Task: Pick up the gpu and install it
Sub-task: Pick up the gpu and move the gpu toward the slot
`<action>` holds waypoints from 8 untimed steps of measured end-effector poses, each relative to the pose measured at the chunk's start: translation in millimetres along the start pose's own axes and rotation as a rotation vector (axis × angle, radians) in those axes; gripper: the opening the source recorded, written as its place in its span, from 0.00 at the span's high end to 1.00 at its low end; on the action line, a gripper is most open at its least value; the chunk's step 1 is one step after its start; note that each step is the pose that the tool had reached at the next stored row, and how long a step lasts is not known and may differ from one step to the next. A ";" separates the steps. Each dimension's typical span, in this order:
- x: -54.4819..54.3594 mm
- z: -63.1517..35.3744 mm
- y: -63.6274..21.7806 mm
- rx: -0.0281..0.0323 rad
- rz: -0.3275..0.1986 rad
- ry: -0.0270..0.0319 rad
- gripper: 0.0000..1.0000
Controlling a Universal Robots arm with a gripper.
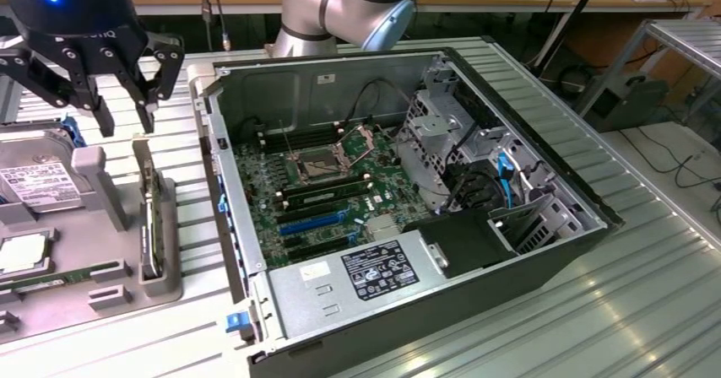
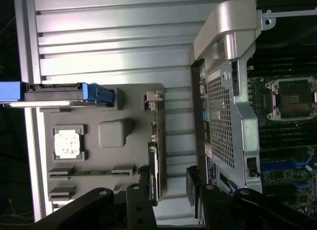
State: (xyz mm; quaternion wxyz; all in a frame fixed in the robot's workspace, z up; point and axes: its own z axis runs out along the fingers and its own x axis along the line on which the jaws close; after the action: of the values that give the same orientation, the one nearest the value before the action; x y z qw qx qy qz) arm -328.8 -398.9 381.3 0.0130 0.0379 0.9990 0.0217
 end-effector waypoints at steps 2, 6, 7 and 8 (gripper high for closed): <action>0.0 1.4 -0.1 0.0000 0.000 0.0000 0.58; 0.1 3.6 -0.2 0.0000 0.000 0.0000 0.58; 0.1 4.5 -0.2 0.0000 0.000 0.0000 0.58; 0.1 5.1 -0.2 0.0000 0.000 0.0000 0.58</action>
State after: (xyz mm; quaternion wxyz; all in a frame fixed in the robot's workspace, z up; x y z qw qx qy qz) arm -328.8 -398.9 376.1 0.0131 0.0379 0.9990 0.0217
